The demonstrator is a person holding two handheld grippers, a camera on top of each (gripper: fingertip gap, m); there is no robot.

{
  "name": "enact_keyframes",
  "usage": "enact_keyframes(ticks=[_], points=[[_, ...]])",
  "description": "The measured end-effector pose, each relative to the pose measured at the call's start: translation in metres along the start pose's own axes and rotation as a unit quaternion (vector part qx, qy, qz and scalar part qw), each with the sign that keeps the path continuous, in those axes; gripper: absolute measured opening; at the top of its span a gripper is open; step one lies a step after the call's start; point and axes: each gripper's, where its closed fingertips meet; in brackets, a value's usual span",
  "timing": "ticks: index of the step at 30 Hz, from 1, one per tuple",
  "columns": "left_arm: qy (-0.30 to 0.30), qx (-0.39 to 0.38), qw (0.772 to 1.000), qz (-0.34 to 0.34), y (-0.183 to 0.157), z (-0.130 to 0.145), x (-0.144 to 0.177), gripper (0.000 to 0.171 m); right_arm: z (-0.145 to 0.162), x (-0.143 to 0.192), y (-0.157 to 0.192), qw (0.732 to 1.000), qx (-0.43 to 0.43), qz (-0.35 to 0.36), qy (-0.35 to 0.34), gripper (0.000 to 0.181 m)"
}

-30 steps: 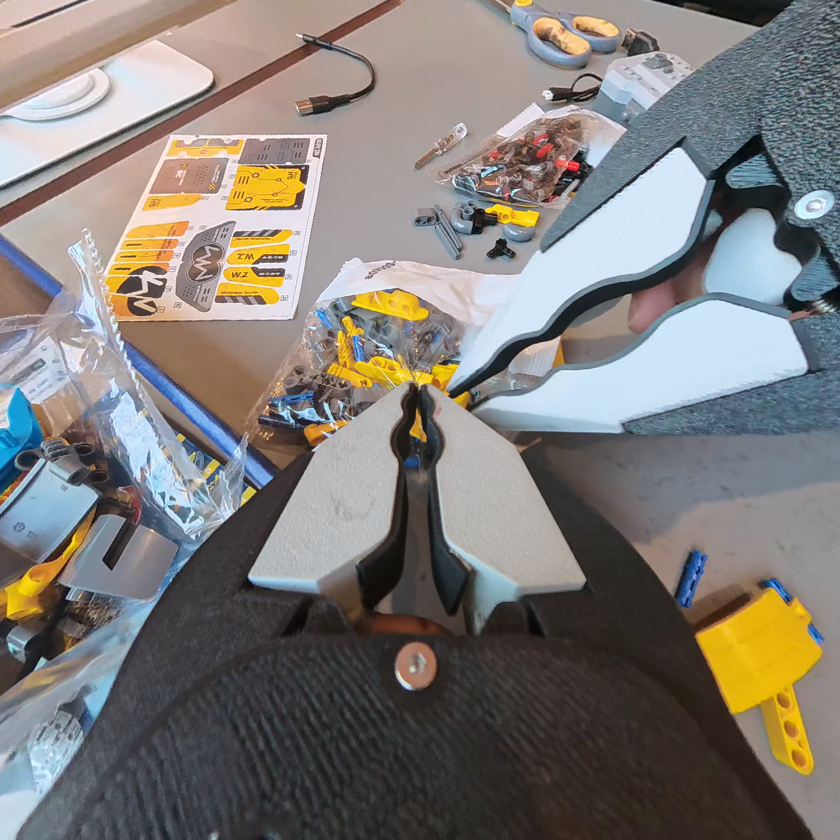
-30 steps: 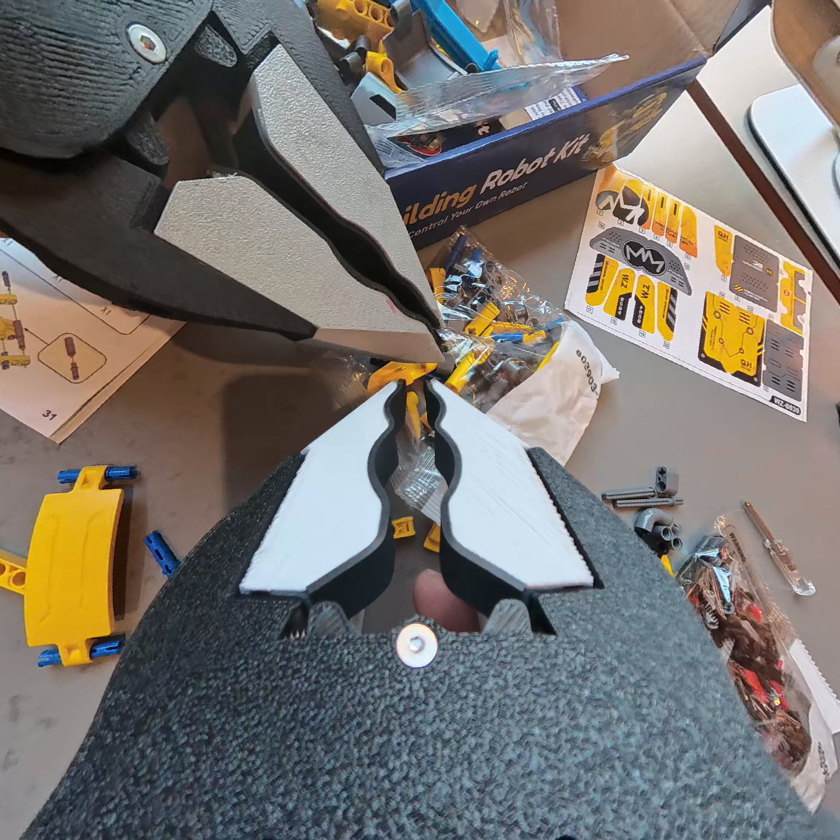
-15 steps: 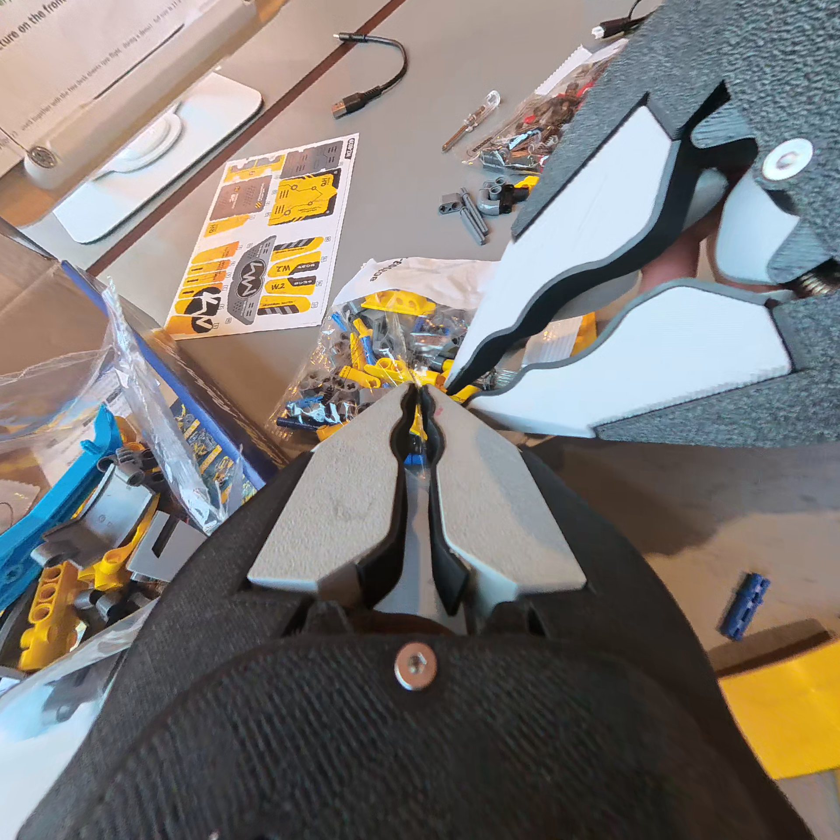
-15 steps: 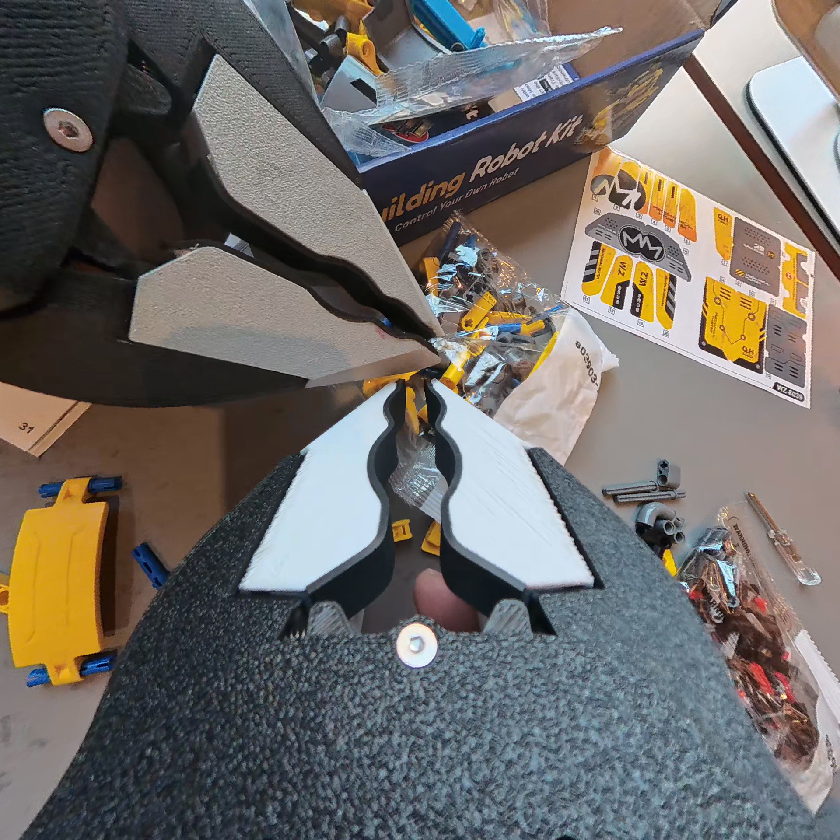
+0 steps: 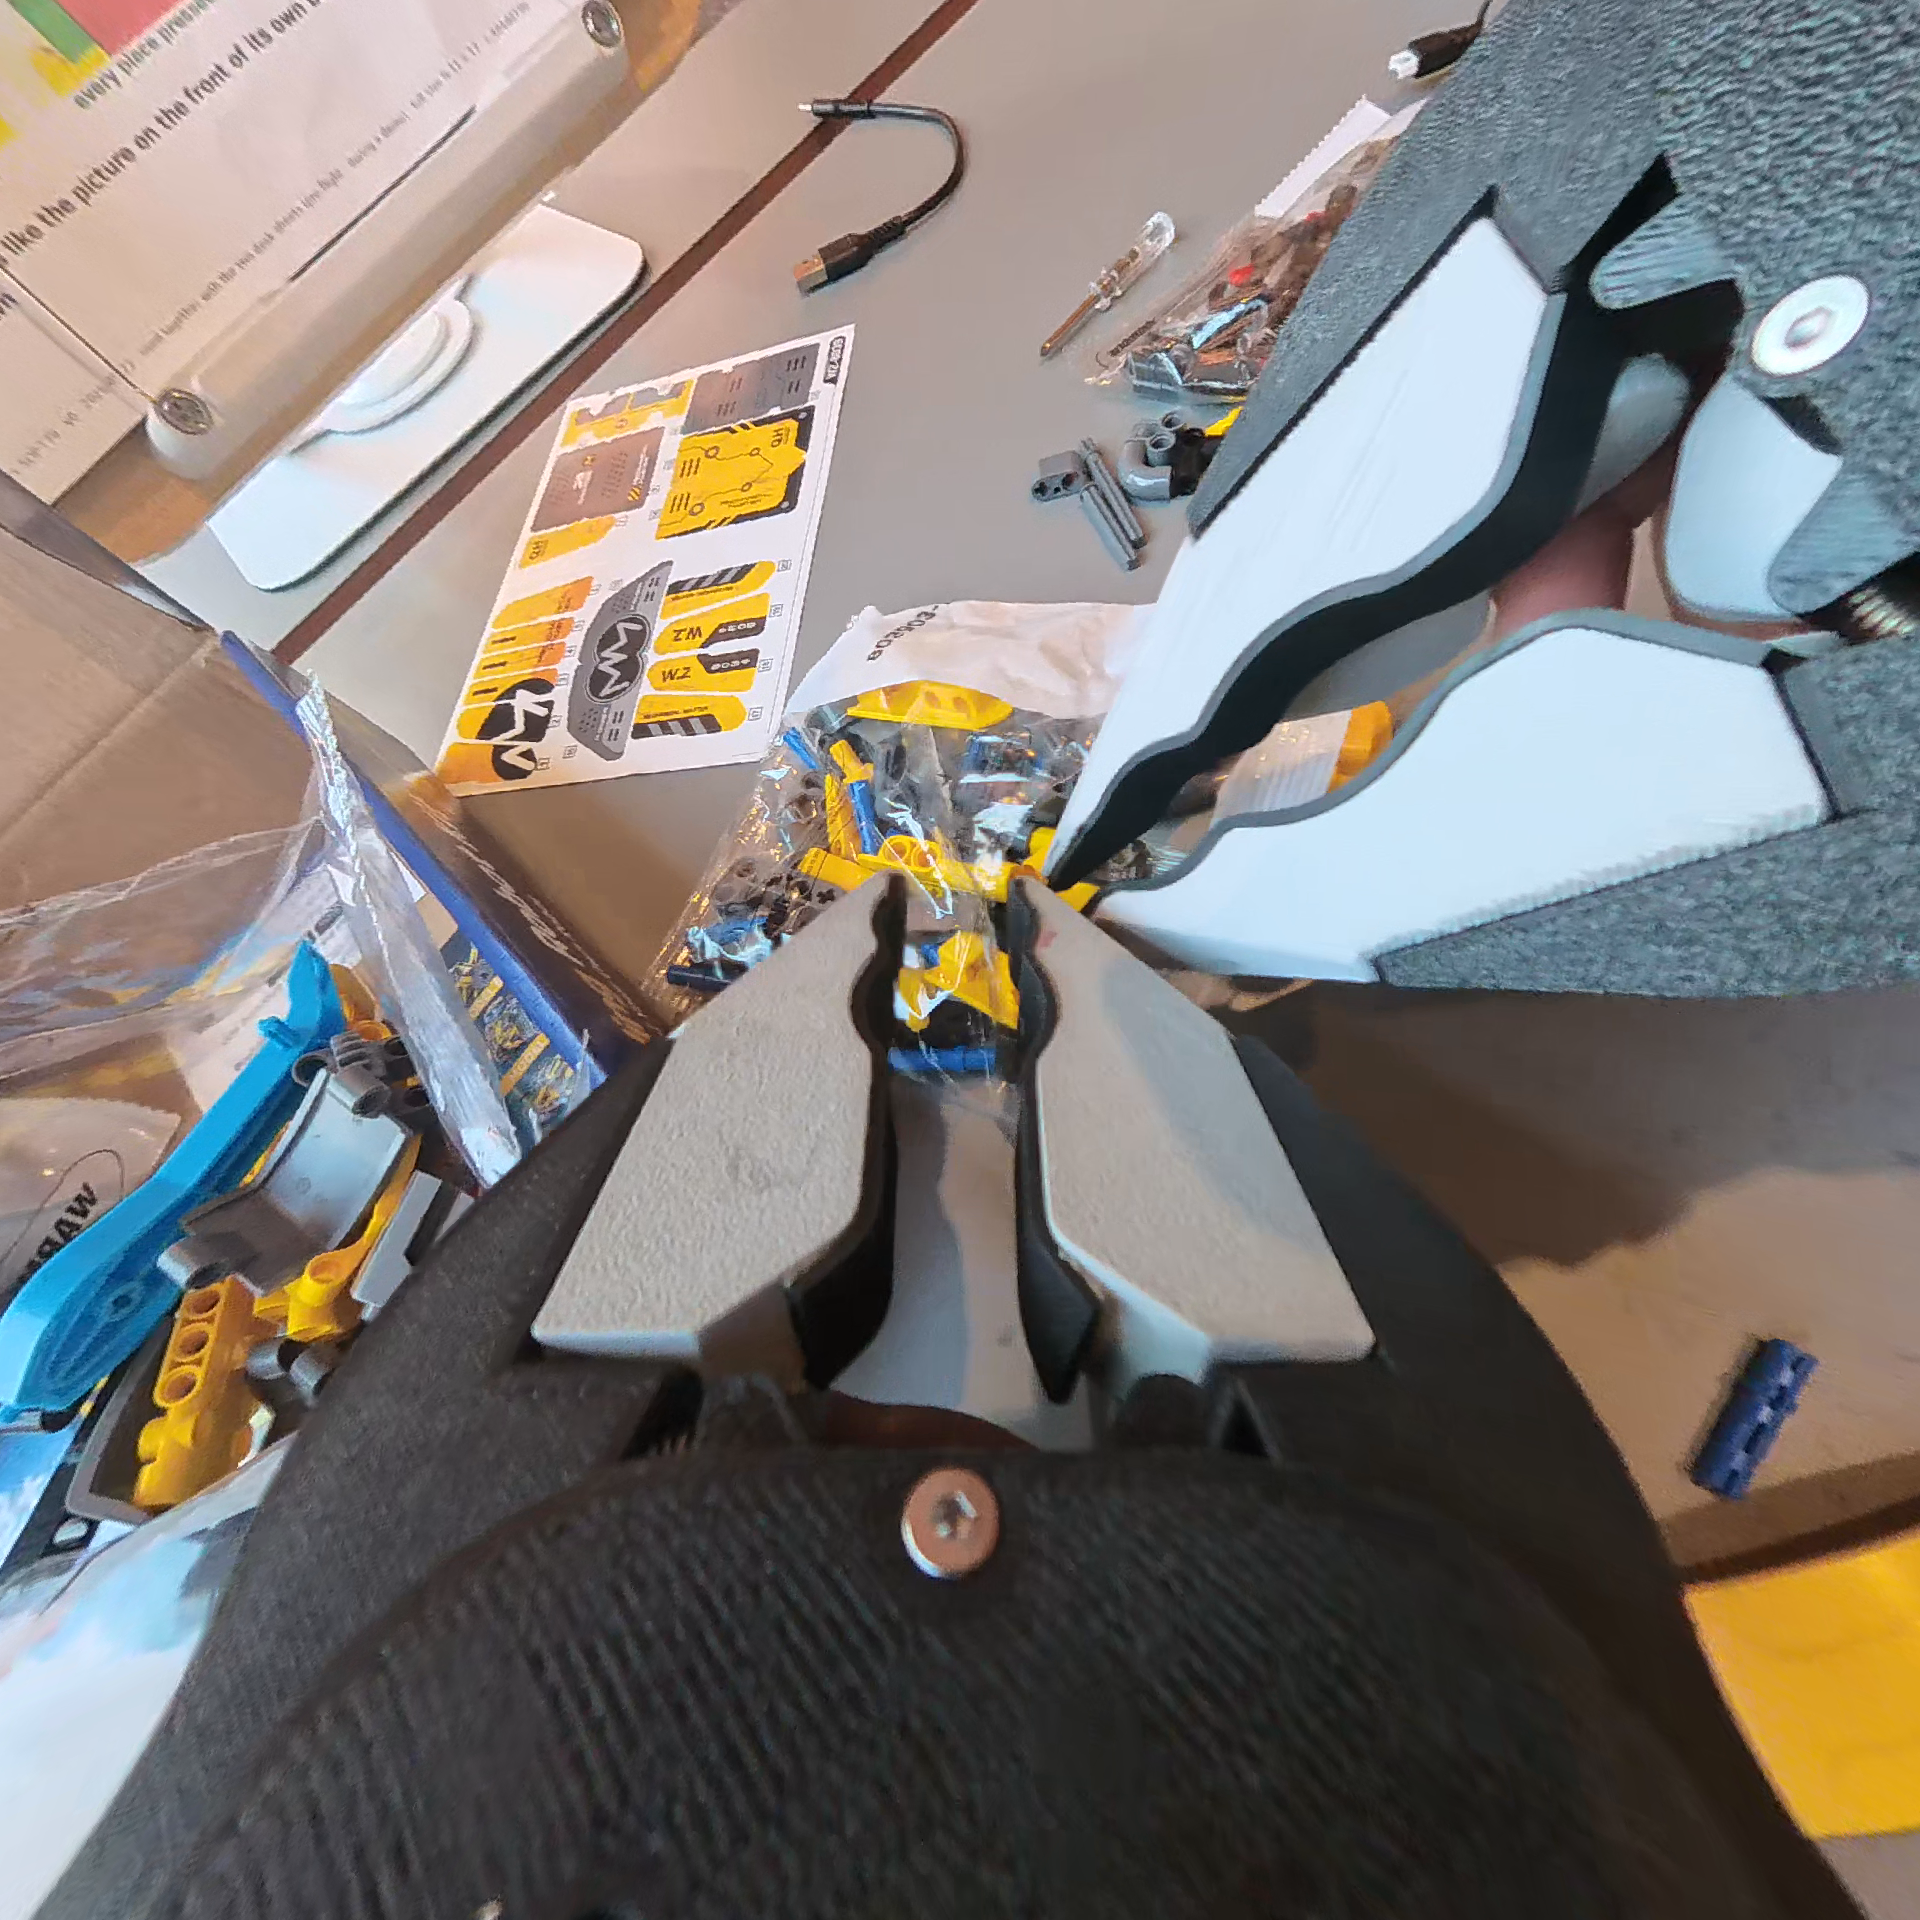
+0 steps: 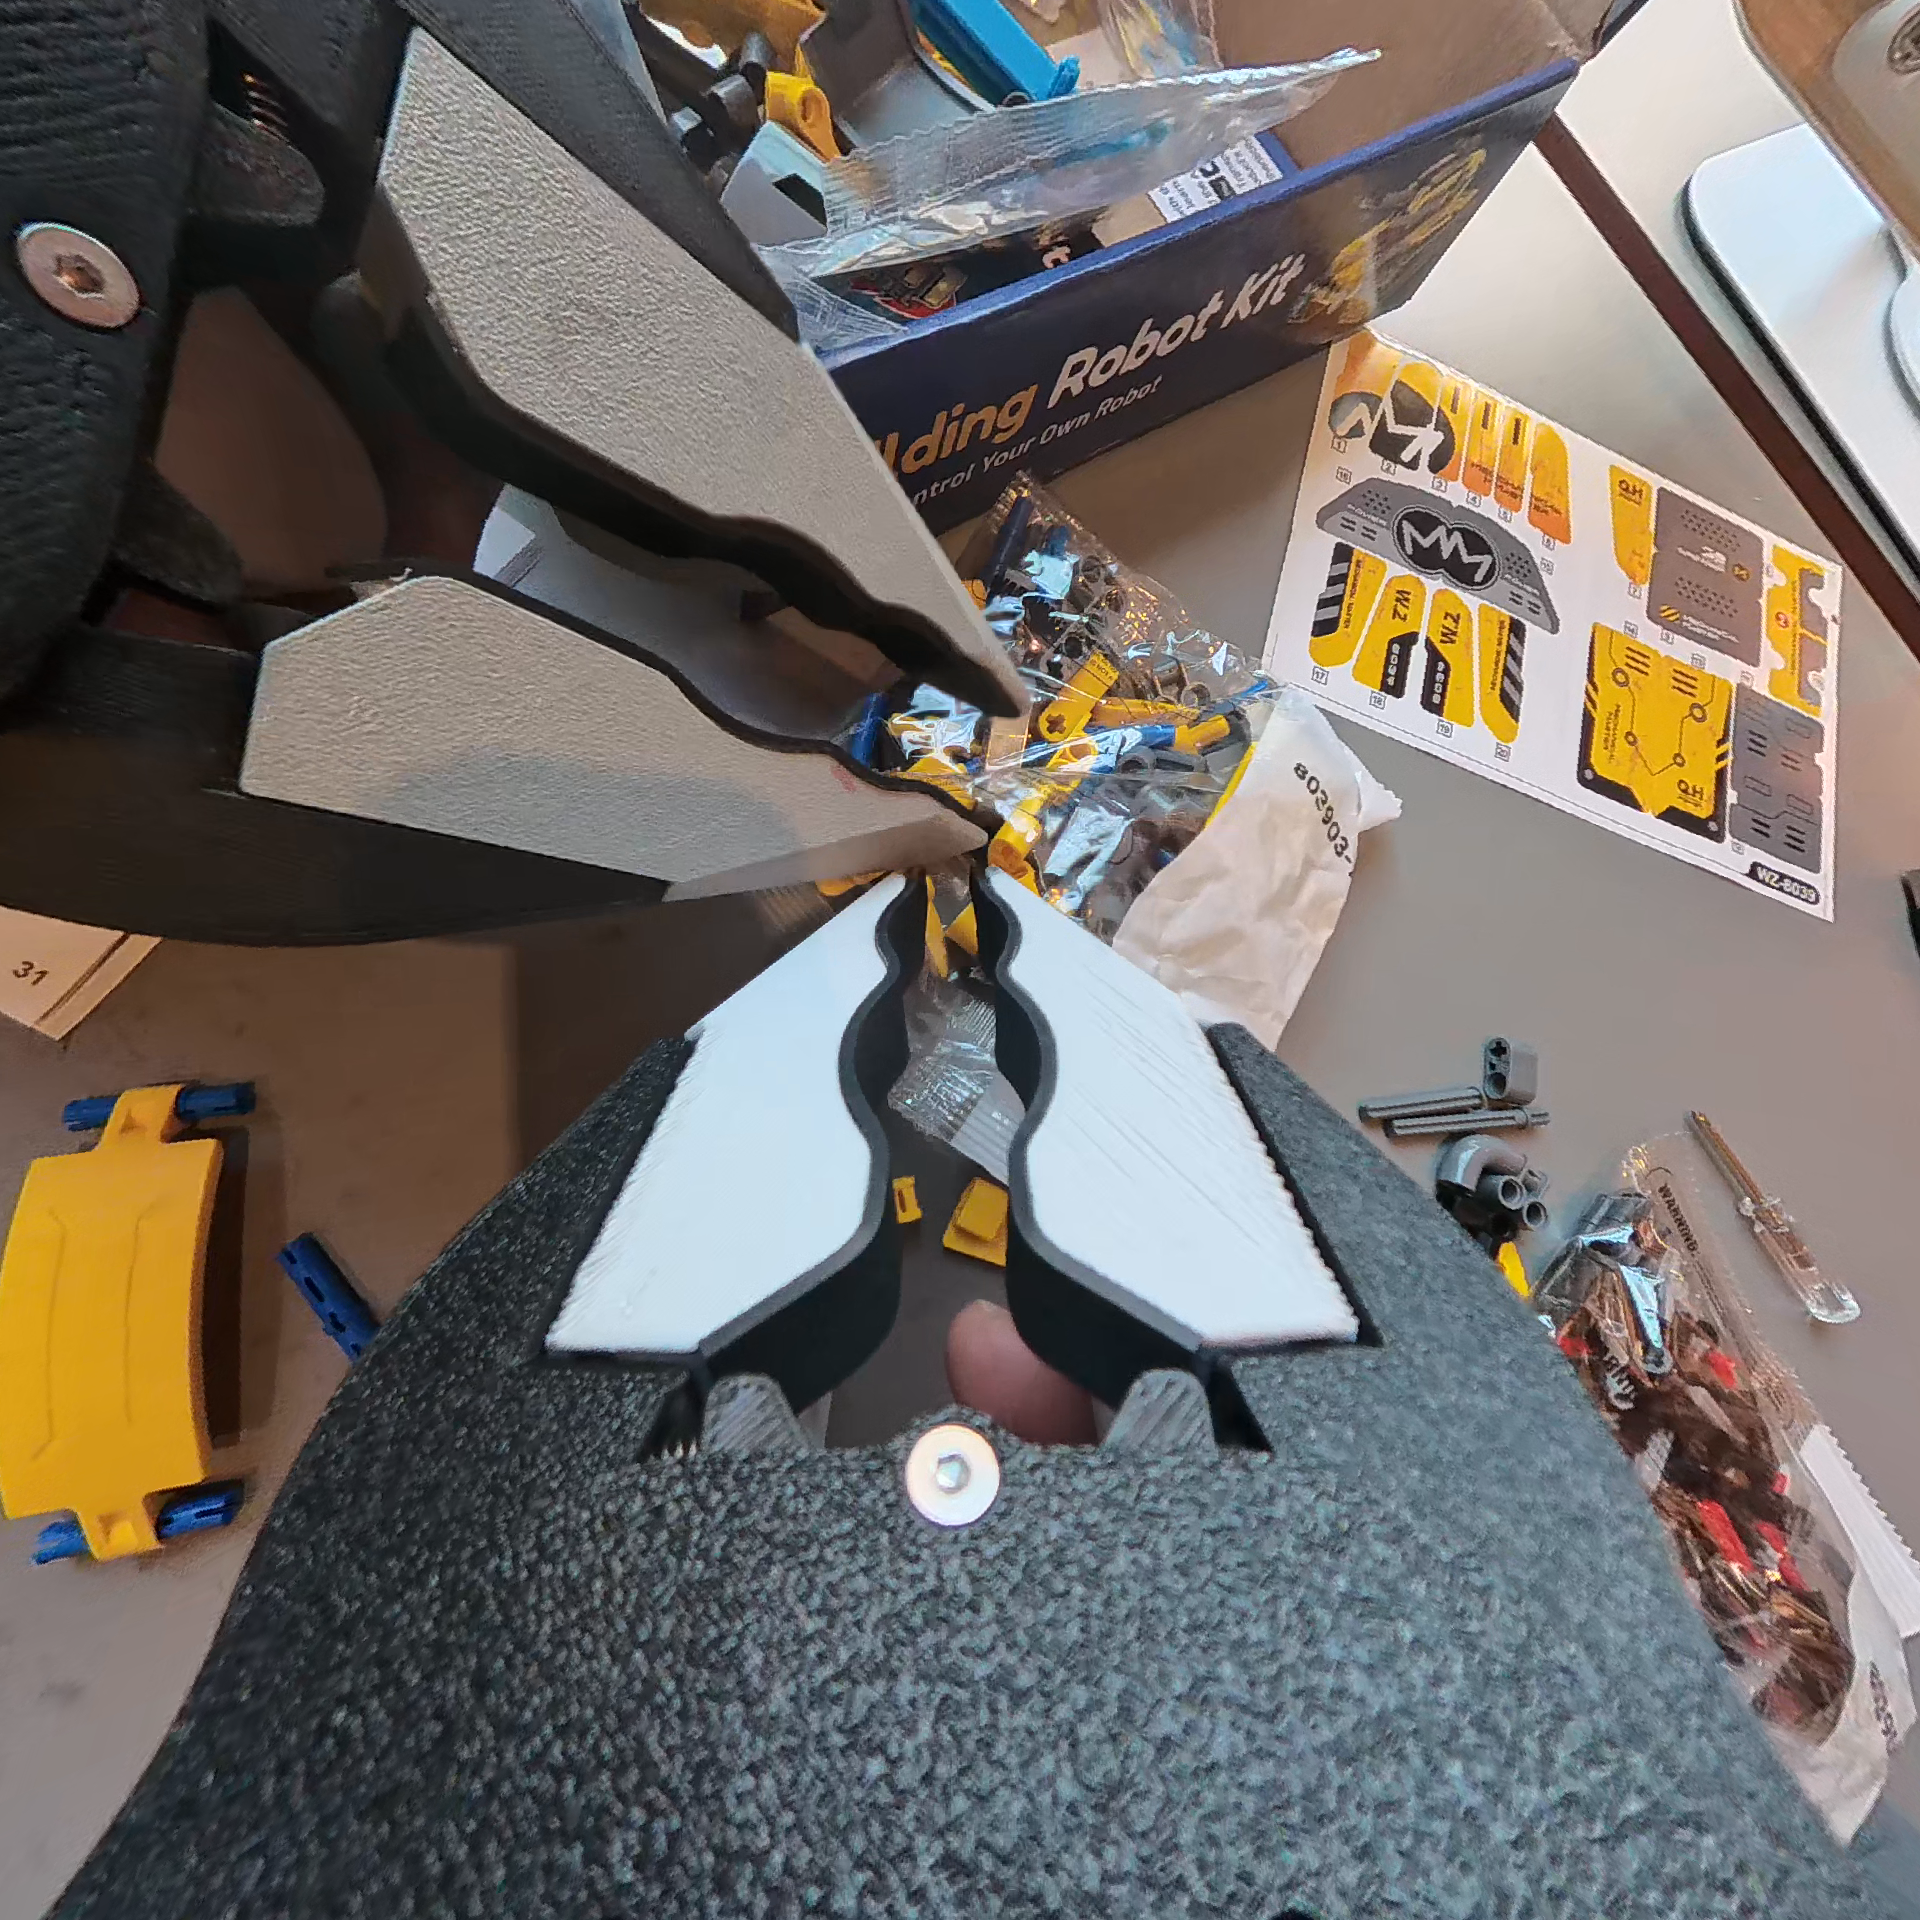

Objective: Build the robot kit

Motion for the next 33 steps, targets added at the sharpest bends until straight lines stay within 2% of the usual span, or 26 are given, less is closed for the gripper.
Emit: enact_keyframes(ticks=[6, 12, 21, 22, 24, 27, 33], points=[[-0.001, -0.013, 1.000, -0.006, 0.005, 0.000, 0.004, 0.019, 0.001, -0.002, -0.001, 1.000, 0.001, 0.004, 0.005, 0.008], [0.032, -0.013, 0.998, 0.054, 0.000, 0.017, 0.009, 0.017, 0.002, -0.002, -0.001, 1.000, 0.002, 0.008, 0.008, 0.009], [0.040, -0.026, 0.998, 0.052, 0.001, 0.022, 0.009, 0.020, 0.004, -0.002, -0.001, 1.000, 0.007, 0.007, 0.009, 0.012], [0.041, -0.030, 0.998, 0.046, 0.002, 0.022, 0.008, 0.017, 0.004, -0.003, -0.001, 1.000, 0.009, 0.010, 0.011, 0.012], [0.039, -0.039, 0.998, 0.040, 0.003, 0.022, 0.008, 0.000, 0.004, -0.004, -0.001, 1.000, 0.012, 0.014, 0.012, 0.012], [0.045, -0.036, 0.998, 0.035, 0.004, 0.024, 0.006, 0.000, 0.004, -0.006, 0.000, 1.000, 0.017, 0.015, 0.012, 0.012], [0.023, 0.028, 0.998, 0.059, 0.011, 0.012, 0.013, 0.000, -0.003, -0.007, 0.001, 0.999, 0.030, 0.022, 0.001, 0.017]])
Point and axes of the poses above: each gripper's, where its closed fingertips meet, x back along the fingers, z out of its underside, y = z × x across the jaws, and after that the axes turned 9 degrees about -z, right-handed
